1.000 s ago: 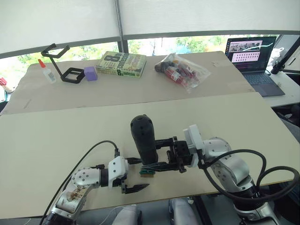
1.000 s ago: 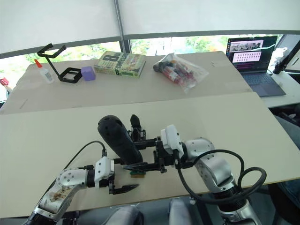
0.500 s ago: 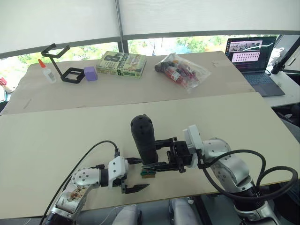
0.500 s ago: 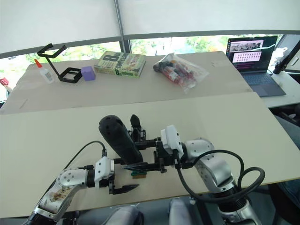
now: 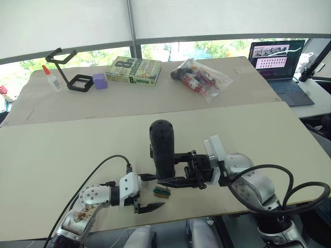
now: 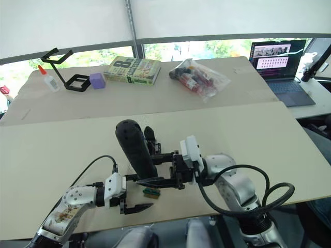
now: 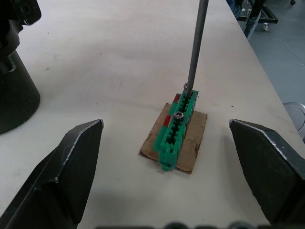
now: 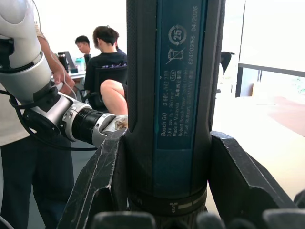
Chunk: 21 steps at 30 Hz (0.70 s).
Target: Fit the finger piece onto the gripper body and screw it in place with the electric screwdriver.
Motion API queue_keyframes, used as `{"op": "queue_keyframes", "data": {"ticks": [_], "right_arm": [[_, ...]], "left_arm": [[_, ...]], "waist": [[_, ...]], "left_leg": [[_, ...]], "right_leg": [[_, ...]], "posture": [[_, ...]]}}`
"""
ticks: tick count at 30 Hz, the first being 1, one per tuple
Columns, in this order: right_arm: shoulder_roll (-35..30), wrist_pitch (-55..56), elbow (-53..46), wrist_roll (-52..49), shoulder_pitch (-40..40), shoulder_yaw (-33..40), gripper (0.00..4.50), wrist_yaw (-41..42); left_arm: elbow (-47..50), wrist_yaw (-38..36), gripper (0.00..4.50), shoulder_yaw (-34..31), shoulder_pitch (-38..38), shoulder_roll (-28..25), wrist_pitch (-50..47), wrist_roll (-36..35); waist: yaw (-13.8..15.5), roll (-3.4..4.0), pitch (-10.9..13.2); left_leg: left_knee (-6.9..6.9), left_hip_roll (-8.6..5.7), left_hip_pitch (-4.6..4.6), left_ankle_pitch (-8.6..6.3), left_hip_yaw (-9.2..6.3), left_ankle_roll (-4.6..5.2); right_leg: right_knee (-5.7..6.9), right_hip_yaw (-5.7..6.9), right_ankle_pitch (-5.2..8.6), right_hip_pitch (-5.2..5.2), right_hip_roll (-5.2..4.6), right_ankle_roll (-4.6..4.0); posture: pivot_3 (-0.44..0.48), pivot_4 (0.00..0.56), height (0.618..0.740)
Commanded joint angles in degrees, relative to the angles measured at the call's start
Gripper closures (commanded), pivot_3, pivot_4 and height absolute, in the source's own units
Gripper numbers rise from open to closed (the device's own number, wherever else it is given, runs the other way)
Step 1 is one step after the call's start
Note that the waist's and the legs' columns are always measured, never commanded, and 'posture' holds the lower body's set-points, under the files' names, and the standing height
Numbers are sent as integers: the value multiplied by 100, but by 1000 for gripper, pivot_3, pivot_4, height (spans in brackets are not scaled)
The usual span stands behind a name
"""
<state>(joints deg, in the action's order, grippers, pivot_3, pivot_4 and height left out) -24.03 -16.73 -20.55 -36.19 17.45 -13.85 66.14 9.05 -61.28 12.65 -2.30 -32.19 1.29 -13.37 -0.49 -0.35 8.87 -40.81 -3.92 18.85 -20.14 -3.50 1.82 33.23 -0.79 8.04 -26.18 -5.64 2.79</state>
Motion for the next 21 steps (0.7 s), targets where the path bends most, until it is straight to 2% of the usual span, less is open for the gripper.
{"op": "queue_keyframes", "data": {"ticks": [1, 21], "right_arm": [[21, -3, -137, -205, 1, 154, 2565, 41], [100, -161, -268, -473, 18, 243, 2565, 48]], "left_arm": [[-117, -22, 0, 166, -100, 35, -14, 34], [-191, -30, 0, 152, -127, 37, 44, 12]], "waist": [[0, 0, 0], [-4, 0, 0]], "left_leg": [[0, 0, 0, 0, 0, 0], [0, 1, 0, 0, 0, 0]], "right_leg": [[0, 0, 0, 0, 0, 0], [0, 0, 0, 0, 0, 0]], "posture": [[0, 150, 740], [0, 150, 740]]}}
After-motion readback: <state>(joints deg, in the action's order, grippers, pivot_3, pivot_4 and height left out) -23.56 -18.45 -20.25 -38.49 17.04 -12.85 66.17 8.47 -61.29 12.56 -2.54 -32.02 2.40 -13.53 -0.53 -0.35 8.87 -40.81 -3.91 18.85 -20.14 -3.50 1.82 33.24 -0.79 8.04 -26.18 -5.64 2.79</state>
